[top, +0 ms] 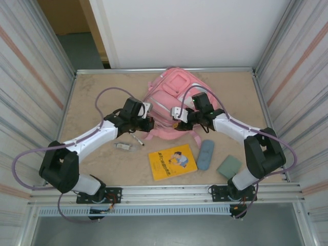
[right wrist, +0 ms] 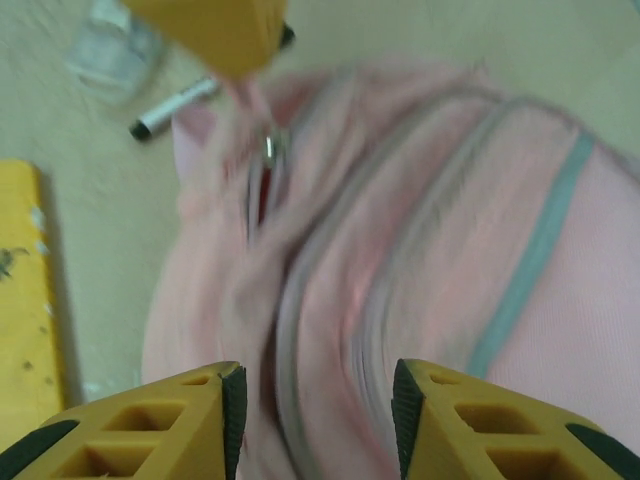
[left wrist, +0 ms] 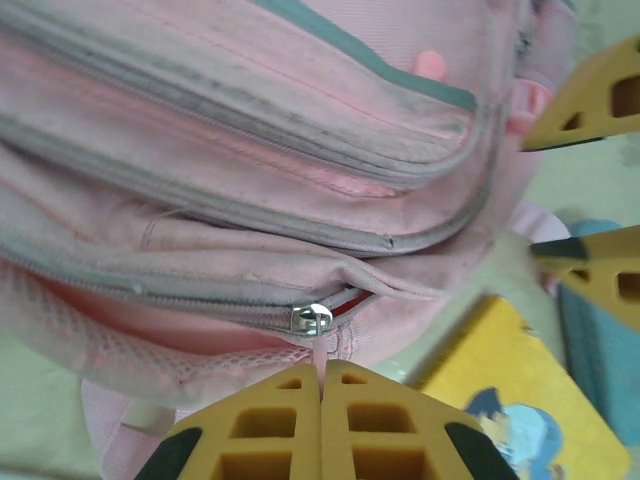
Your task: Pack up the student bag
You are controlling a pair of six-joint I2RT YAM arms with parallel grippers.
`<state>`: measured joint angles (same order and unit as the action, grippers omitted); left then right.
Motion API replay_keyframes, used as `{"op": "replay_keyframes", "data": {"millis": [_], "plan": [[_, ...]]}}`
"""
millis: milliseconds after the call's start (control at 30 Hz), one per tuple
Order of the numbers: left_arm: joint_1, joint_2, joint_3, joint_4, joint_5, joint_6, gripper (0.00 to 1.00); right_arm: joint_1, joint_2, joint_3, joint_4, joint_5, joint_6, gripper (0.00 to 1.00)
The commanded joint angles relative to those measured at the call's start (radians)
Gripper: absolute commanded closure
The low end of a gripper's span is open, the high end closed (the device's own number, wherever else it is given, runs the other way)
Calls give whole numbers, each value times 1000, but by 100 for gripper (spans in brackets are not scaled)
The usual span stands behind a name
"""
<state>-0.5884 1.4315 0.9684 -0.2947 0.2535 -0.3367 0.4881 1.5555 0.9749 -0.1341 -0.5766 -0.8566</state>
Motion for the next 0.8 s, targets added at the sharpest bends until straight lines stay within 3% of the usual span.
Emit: {"op": "replay_keyframes", "data": {"millis": [0,333,567,667,767], "plan": [[-36,-8,52,70,88,2,100,30,-49,23,-8,-104,82,53],[-47,-16,34,110,105,-18,100,83,8,69,-284,90,68,53],[-50,-10,41,98,105,-11,100,108,58,67,-294,249,50,54],[-50,-5,26,93,88,-4,100,117,73,55,-221,328,50,62],[-50,4,-6,105,69,-2,100,119,55,53,-192,332,61,81]]}}
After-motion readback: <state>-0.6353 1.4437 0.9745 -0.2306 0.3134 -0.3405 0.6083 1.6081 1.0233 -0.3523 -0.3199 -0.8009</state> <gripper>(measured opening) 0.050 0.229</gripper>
